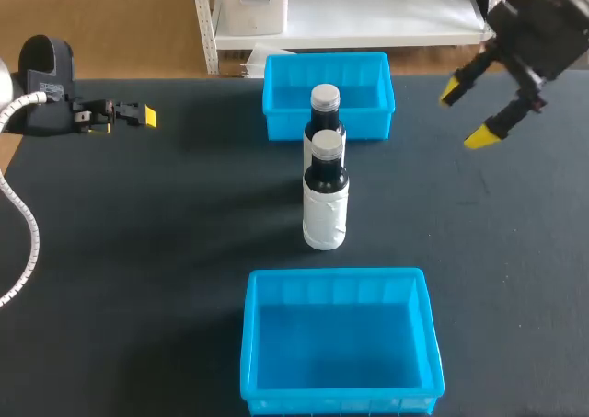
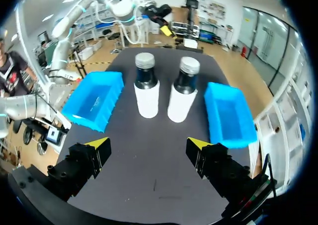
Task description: Pick up the bottle, and place it in the far bin if it is heavy, or in the near bin if it is light.
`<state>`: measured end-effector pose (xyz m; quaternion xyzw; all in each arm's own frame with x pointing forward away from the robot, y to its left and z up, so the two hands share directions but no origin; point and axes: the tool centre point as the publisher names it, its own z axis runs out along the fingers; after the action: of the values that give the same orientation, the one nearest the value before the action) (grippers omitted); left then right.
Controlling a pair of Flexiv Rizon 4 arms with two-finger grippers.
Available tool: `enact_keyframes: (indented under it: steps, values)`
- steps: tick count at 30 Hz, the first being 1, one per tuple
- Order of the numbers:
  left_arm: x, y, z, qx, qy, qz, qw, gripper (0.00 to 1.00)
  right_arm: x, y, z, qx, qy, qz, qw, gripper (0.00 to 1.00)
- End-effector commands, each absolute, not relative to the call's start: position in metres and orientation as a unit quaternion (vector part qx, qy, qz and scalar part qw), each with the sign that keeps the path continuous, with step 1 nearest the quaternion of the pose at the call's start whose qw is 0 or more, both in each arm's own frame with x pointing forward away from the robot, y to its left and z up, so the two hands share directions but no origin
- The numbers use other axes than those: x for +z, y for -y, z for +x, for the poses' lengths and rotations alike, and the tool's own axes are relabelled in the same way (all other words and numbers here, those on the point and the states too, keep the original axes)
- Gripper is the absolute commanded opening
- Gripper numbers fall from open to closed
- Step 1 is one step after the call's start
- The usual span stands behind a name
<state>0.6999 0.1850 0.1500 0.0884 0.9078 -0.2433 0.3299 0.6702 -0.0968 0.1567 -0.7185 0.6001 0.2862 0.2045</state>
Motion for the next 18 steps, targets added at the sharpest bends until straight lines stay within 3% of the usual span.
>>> enact_keyframes:
  steps: [1, 18]
  values:
    - [0.150, -0.185, 0.700, -0.243, -0.908, 0.088, 0.330, 1.00, 0.143, 0.076, 0.662, 0.290, -0.604, -0.709, 0.221, 1.00]
    - [0.150, -0.185, 0.700, -0.243, -0.908, 0.088, 0.330, 1.00, 0.125, 0.021, 0.644, 0.287, -0.645, -0.646, 0.290, 1.00]
